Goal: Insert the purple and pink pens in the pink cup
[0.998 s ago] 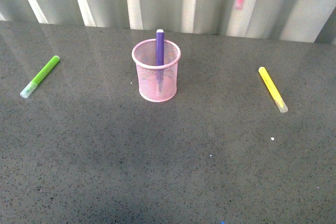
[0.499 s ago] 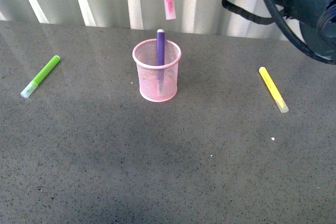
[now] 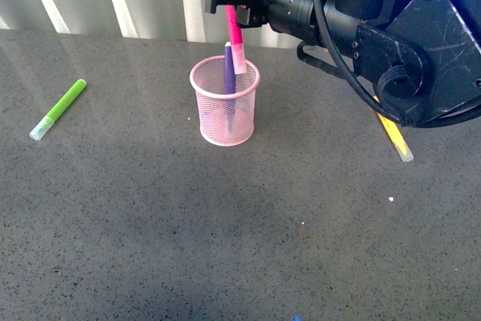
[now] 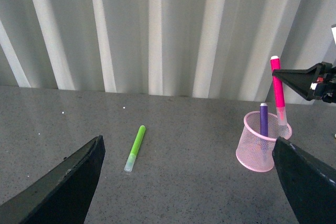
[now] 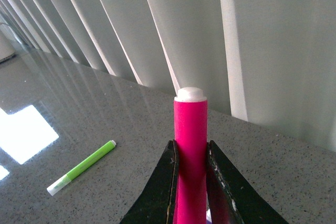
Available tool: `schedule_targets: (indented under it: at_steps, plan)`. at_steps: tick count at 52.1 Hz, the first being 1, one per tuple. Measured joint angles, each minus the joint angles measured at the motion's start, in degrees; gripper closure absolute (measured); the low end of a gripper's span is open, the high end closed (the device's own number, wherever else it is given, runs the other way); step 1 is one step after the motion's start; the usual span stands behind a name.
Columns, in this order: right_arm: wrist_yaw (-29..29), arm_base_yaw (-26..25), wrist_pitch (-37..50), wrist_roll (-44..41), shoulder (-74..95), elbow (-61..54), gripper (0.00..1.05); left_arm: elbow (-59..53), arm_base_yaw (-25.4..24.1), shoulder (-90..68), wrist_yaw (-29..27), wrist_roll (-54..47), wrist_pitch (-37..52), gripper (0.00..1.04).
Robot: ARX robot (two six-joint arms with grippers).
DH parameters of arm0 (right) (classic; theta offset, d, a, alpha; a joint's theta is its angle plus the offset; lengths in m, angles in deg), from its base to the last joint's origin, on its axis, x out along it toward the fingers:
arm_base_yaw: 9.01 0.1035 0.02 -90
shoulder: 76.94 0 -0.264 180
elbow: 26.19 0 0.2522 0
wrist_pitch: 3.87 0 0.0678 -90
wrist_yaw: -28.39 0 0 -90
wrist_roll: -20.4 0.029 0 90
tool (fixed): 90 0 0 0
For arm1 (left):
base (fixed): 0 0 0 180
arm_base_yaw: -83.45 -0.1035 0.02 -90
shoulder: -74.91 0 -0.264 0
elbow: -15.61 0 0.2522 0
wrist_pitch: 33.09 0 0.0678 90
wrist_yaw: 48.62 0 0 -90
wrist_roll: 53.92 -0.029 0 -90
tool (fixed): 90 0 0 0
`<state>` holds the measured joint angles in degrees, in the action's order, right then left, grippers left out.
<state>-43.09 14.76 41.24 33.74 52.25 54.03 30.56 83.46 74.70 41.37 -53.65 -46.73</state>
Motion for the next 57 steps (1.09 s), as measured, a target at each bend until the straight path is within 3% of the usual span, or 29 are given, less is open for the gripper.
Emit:
schedule_targets:
  at_steps: [32,57]
  plan:
    - [1.57,0.98,1.49,1.36,4.46,1.42,0.94,0.0,0.0,0.0,0.0,0.0,0.0,0.07]
    - [1.84,1.36,1.99,1.53,1.33,-0.09,0.13,0.0,0.0,0.0,0.0,0.0,0.0,0.07]
